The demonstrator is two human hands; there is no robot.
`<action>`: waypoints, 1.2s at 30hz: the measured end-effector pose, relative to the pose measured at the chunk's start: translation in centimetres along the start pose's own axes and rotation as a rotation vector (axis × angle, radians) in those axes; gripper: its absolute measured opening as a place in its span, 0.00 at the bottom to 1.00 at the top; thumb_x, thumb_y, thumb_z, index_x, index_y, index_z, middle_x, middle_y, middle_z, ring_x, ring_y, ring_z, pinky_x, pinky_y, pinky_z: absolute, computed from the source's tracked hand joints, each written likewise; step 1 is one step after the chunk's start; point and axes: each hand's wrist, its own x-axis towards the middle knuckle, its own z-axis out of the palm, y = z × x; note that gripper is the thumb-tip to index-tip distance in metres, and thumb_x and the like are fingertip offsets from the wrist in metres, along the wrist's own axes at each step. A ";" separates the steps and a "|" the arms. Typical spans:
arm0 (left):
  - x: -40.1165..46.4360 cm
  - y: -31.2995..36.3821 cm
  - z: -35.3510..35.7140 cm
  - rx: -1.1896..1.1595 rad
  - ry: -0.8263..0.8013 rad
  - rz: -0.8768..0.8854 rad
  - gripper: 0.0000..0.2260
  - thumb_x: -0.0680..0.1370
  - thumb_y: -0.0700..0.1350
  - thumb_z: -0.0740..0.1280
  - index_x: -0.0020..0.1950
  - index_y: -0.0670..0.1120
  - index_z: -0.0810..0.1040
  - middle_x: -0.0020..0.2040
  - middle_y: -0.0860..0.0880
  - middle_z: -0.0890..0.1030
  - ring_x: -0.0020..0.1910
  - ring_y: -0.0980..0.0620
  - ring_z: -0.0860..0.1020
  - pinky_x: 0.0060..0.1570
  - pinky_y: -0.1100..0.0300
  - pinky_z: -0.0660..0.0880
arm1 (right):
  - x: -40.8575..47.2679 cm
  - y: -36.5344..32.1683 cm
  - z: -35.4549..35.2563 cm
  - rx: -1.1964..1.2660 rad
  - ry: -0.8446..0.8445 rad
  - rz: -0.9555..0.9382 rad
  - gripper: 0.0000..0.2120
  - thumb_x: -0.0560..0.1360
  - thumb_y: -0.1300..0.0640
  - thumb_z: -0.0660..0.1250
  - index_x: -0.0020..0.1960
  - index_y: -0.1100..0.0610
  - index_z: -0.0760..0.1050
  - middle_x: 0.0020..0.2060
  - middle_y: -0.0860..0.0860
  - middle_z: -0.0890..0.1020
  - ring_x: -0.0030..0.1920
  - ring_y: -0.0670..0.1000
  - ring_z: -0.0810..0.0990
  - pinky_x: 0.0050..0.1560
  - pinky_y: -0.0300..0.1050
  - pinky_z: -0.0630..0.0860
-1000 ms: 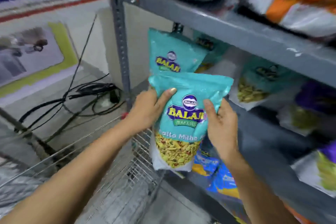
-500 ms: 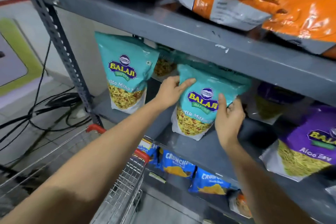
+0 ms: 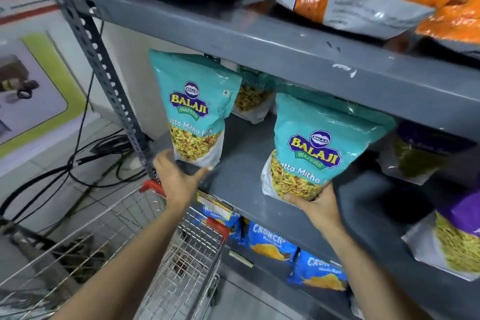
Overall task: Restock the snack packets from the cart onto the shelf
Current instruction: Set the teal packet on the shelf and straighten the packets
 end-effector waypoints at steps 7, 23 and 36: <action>2.5 -0.1 1.9 -0.156 -0.080 0.017 0.52 0.55 0.50 0.84 0.72 0.48 0.59 0.68 0.45 0.71 0.67 0.45 0.72 0.66 0.50 0.71 | -0.5 0.3 0.6 -0.056 0.076 0.007 0.45 0.53 0.55 0.86 0.66 0.52 0.68 0.58 0.47 0.81 0.59 0.45 0.80 0.58 0.43 0.78; 1.9 0.3 1.7 -0.219 -0.046 0.019 0.49 0.58 0.45 0.83 0.72 0.47 0.60 0.67 0.46 0.72 0.67 0.48 0.72 0.61 0.61 0.67 | -1.4 0.3 0.6 -0.038 0.095 0.055 0.46 0.56 0.56 0.85 0.68 0.49 0.65 0.60 0.47 0.79 0.60 0.44 0.79 0.52 0.34 0.76; 0.8 -0.4 1.3 -0.122 -0.116 -0.081 0.58 0.58 0.52 0.83 0.78 0.41 0.50 0.75 0.42 0.62 0.75 0.44 0.60 0.75 0.51 0.59 | -1.5 0.3 0.0 0.011 0.027 0.059 0.48 0.55 0.53 0.85 0.68 0.44 0.63 0.62 0.45 0.78 0.62 0.44 0.77 0.58 0.40 0.77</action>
